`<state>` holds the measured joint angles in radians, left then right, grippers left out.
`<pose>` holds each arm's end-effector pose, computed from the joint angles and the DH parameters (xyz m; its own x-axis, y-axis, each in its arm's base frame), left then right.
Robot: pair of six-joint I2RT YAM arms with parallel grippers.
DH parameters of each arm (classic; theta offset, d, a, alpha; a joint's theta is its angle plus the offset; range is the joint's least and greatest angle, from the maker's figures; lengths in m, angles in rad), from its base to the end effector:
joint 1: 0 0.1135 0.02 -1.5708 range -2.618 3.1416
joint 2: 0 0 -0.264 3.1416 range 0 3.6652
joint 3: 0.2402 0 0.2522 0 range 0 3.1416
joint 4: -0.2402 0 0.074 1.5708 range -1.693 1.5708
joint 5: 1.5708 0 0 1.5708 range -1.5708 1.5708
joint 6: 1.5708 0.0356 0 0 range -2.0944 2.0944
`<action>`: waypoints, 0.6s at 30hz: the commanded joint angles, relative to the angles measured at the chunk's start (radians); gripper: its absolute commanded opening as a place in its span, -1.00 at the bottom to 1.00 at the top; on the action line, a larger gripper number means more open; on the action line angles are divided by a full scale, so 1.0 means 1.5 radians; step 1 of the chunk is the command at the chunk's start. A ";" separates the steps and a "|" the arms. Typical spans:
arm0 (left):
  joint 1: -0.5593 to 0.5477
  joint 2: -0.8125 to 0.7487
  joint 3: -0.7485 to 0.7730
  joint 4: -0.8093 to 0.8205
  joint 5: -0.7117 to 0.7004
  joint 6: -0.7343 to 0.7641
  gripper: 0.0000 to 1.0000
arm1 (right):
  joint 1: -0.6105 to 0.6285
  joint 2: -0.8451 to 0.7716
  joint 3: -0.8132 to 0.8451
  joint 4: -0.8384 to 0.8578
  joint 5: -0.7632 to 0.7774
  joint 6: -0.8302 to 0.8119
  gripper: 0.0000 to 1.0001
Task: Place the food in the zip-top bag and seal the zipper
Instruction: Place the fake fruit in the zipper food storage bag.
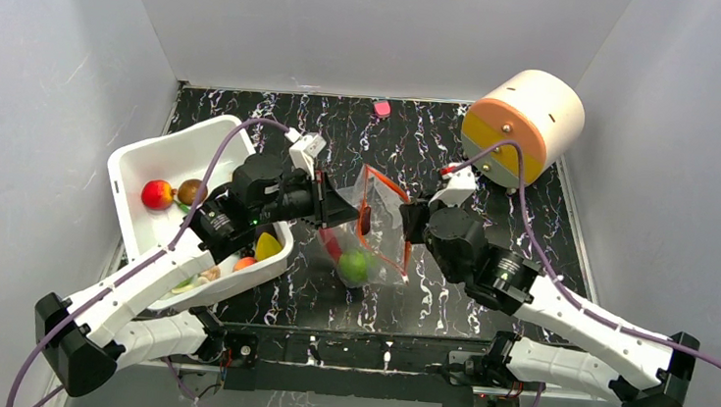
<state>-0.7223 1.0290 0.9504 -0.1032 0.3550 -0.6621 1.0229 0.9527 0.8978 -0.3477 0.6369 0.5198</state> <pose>0.1707 -0.1669 0.3609 -0.6458 -0.1993 -0.7371 0.6078 0.4501 -0.6542 0.1271 0.1676 0.3349 -0.3764 0.1497 -0.9143 -0.2469 0.9350 0.2548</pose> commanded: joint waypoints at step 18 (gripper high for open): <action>-0.001 0.019 0.087 -0.265 -0.284 0.068 0.29 | -0.006 -0.055 0.069 -0.117 0.190 -0.071 -1.00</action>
<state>-0.7223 1.0603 1.0210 -0.3405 0.1101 -0.5999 1.0187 0.9138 0.9085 -0.4625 0.7753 0.4423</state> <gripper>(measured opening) 0.639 0.009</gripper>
